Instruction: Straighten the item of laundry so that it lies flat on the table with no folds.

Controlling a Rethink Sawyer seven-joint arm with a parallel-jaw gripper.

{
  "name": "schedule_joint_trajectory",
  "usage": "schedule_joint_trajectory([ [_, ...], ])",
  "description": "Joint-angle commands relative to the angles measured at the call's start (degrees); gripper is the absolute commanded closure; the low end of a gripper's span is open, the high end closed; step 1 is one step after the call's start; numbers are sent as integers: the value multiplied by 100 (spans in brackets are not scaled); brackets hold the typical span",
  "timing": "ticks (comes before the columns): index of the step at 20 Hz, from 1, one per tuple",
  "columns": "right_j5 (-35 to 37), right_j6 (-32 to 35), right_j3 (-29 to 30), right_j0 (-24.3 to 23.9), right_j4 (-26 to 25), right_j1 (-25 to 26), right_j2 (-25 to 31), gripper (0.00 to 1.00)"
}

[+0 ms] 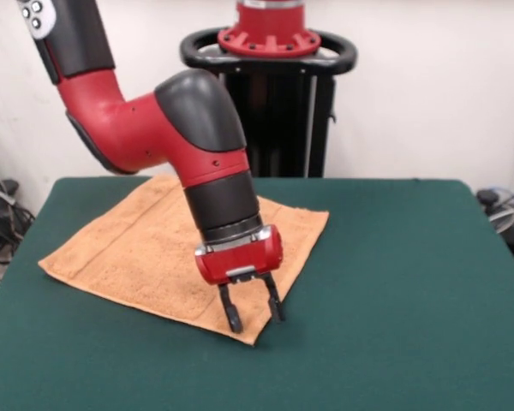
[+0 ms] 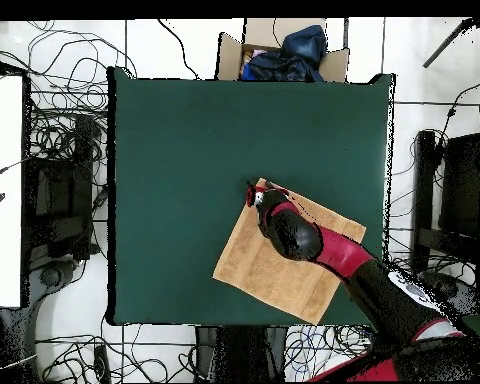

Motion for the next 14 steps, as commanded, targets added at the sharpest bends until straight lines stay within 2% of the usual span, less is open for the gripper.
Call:
schedule_joint_trajectory([
  [1, -32, 1210, -16, 22, 171, 395, 304, 0],
  [4, -52, 1242, 27, -1, 189, 444, 309, 0],
  [7, -9, 1264, 118, 125, 249, 207, 169, 0],
  [14, 669, 1255, 433, 822, 592, -1124, -749, 0],
])
